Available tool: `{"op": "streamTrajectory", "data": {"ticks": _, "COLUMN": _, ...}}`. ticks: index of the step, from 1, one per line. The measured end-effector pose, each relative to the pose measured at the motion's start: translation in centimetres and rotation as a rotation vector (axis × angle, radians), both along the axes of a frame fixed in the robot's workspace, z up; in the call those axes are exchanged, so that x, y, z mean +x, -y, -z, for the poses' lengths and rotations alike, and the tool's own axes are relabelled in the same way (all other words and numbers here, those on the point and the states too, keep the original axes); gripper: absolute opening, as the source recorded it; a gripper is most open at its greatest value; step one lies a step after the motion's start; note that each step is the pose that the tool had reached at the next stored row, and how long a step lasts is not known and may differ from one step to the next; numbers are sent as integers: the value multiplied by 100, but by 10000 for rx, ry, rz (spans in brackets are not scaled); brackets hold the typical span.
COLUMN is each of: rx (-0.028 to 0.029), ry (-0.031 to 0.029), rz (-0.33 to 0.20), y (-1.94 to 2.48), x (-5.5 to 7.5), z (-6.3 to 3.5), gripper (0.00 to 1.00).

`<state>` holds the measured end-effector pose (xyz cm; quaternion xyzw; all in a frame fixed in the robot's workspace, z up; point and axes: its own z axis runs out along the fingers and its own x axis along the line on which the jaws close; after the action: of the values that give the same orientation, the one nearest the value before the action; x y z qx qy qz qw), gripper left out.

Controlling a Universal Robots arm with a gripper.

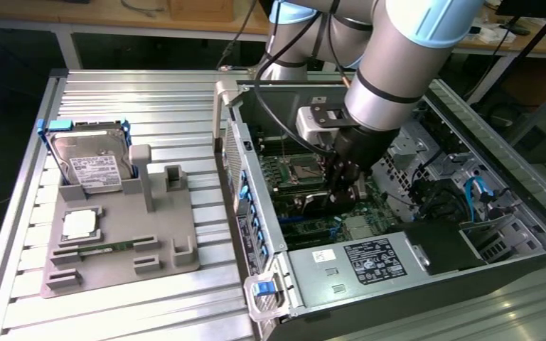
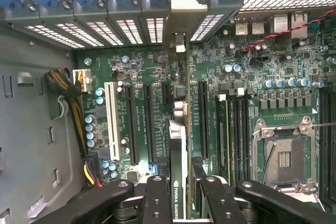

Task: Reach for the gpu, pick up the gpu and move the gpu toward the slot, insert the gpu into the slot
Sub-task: 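Insert the gpu into the slot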

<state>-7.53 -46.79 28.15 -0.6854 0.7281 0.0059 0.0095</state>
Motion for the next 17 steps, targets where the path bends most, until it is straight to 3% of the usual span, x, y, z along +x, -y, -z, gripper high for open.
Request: {"op": "streamTrajectory", "data": {"ticks": 17, "rx": 0, "ry": 0, "rz": -271, "y": -6, "x": 0, "z": 2, "gripper": 27}}
